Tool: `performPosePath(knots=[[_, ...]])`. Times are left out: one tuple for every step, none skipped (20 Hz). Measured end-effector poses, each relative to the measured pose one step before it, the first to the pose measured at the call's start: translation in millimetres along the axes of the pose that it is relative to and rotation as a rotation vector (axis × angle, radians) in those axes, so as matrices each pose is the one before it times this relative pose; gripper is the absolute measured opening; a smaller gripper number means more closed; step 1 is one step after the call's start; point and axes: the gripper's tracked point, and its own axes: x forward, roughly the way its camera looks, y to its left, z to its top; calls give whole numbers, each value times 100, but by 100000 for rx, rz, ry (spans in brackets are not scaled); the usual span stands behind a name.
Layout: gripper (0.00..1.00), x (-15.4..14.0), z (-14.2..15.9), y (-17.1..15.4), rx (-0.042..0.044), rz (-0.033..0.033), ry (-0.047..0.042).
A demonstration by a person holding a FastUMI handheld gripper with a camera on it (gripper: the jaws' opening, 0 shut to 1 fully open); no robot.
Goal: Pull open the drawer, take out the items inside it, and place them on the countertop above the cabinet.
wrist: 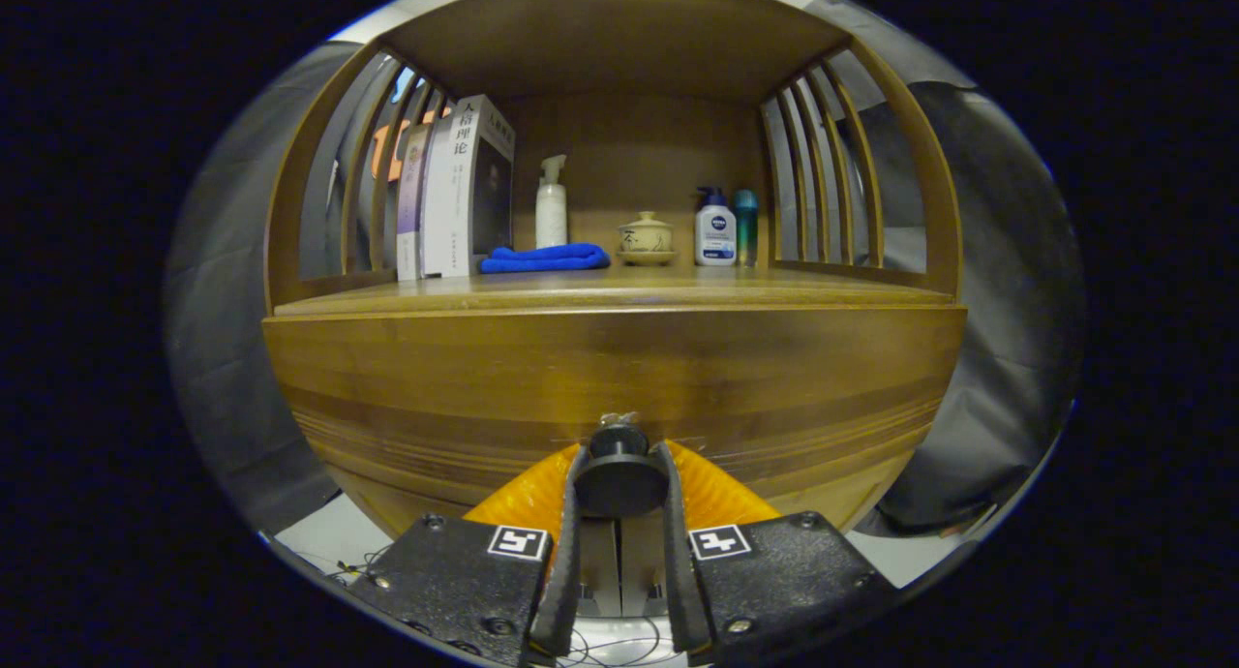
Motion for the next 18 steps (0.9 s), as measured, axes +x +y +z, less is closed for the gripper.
performPosePath(knots=[[40, -176, -23, -145, -409, -190, -29], [39, -31, 111, 40, -414, -20, 150], [39, -185, -34, 63, 108, 143, 116], [39, -155, -18, 112, 100, 372, 111], [39, -112, 36, -56, 25, 412, 175], [39, -217, -37, -147, -318, 403, 126], [39, -322, -68, -23, -198, 346, 121], [38, -1555, -525, -51, -114, 313, -126], [38, -1279, -447, 71, 156, 202, -175], [38, -672, -59, -89, 26, 367, 67], [38, -582, -127, 49, 653, 308, 56], [38, -454, -200, 5, -92, 304, 160], [38, -627, -148, -53, -180, 222, 60], [38, -737, -190, -66, 33, 167, -1], [39, -773, -135, -21, -227, 249, -69], [38, -646, -288, -55, 144, 13, 114], [38, -687, -173, -70, 155, -69, -49], [38, -702, -216, -106, -597, -12, -92]])
